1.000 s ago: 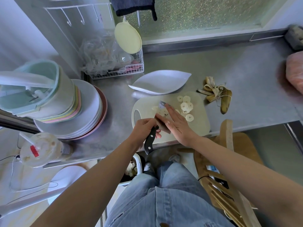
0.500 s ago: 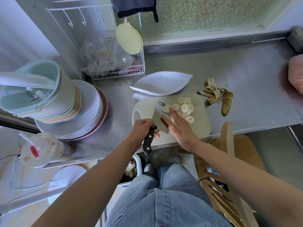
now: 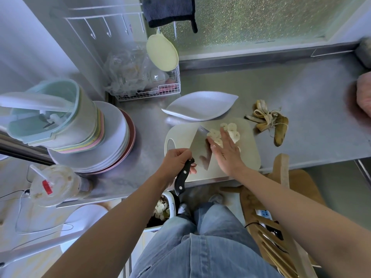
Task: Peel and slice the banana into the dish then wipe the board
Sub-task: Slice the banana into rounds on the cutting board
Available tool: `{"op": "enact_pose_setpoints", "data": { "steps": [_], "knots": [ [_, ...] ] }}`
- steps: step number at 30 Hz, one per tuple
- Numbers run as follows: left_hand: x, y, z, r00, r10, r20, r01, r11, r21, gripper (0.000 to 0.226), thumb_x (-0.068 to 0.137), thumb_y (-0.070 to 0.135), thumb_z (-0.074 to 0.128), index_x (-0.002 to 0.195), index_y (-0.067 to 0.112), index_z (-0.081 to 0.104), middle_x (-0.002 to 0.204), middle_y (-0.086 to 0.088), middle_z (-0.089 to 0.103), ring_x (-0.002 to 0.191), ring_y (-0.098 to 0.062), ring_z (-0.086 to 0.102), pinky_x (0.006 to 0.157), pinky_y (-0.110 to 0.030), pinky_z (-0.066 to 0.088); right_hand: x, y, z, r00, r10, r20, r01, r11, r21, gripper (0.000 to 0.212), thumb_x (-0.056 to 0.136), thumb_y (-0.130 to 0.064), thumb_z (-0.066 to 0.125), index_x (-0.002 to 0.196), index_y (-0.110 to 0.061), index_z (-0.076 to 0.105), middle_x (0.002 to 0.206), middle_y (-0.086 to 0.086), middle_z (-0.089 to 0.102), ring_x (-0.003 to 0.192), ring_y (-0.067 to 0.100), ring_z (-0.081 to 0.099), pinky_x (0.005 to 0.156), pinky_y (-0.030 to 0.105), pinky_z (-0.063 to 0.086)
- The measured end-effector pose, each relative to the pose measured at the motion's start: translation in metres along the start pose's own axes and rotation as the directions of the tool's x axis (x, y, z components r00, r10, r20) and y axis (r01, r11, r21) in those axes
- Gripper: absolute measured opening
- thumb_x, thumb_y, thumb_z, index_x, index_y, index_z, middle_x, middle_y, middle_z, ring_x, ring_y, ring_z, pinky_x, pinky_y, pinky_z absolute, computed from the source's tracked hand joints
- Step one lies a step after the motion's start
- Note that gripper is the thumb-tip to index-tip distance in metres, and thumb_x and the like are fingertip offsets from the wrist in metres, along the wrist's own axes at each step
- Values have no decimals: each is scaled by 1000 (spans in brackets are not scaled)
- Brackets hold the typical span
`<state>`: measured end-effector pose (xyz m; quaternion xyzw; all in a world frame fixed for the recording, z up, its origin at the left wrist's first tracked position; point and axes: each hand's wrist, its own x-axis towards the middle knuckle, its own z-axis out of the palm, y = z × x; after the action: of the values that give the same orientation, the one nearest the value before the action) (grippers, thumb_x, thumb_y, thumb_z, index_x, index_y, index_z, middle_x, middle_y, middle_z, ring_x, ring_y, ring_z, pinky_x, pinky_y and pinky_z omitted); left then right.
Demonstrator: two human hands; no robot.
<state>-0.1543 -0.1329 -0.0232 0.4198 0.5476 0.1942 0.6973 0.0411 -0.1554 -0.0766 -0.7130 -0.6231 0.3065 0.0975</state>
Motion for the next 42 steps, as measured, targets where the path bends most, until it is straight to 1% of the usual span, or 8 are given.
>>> {"op": "enact_pose_setpoints", "data": {
  "steps": [6,10,15,19,24,32,38,42],
  "knots": [
    [-4,0,-5,1000,21,6,-21,1000,-8,23,87,2,48,87,-19,58,63,-14,60,50,-21,60,53,-22,49,-1,-13,1,996,-90,-4,90,996,-26,56,95,-51,13,150,-39,14,160,-5,-14,146,15,-16,116,40,-3],
    [-5,-2,-9,999,43,-10,-42,999,35,23,87,1,46,86,-19,57,64,-15,60,51,-22,62,58,-27,49,4,-15,-5,991,131,-20,-132,986,-100,51,102,-41,20,151,-29,15,160,1,-13,147,23,-11,117,48,4],
    [-5,-4,-13,994,92,-64,-88,994,59,19,86,-1,45,80,-15,57,63,-13,59,47,-22,58,58,-29,48,-2,-10,-10,991,99,-91,-111,984,-141,48,101,-40,25,149,-31,21,157,6,8,143,30,8,113,48,15],
    [-6,2,-10,989,138,-47,-133,986,98,18,87,0,47,83,-9,61,67,-13,59,48,-19,58,56,-25,48,-4,-10,-15,985,97,-140,-86,993,82,43,101,-37,34,141,-21,39,135,6,44,123,21,40,102,40,33],
    [0,2,5,958,286,-14,-266,908,324,29,74,27,62,100,16,69,76,-5,61,59,-18,57,61,-33,49,-17,-44,-32,963,195,183,-267,753,602,33,103,-41,24,128,-21,34,74,19,64,53,21,57,51,25,45],
    [7,2,48,853,490,179,-446,508,737,46,87,38,63,129,22,54,104,5,52,87,-18,57,78,-27,45,-30,-47,-55,926,168,337,-362,643,675,37,98,-51,34,127,-29,42,98,9,67,76,26,70,68,35,58],
    [14,2,62,792,503,346,-571,412,710,43,87,38,65,124,17,57,108,-2,50,90,-19,53,76,-22,37,-30,-15,-51,933,192,304,-359,513,780,33,100,-32,38,131,-26,48,99,9,69,81,23,70,67,34,56],
    [15,5,56,783,529,326,-604,525,600,32,86,42,63,113,25,65,103,8,59,86,-11,59,82,-29,47,-26,-6,-50,939,262,224,-327,473,818,32,98,-17,36,127,-31,44,99,8,67,90,24,68,74,38,56]
  ]
}}
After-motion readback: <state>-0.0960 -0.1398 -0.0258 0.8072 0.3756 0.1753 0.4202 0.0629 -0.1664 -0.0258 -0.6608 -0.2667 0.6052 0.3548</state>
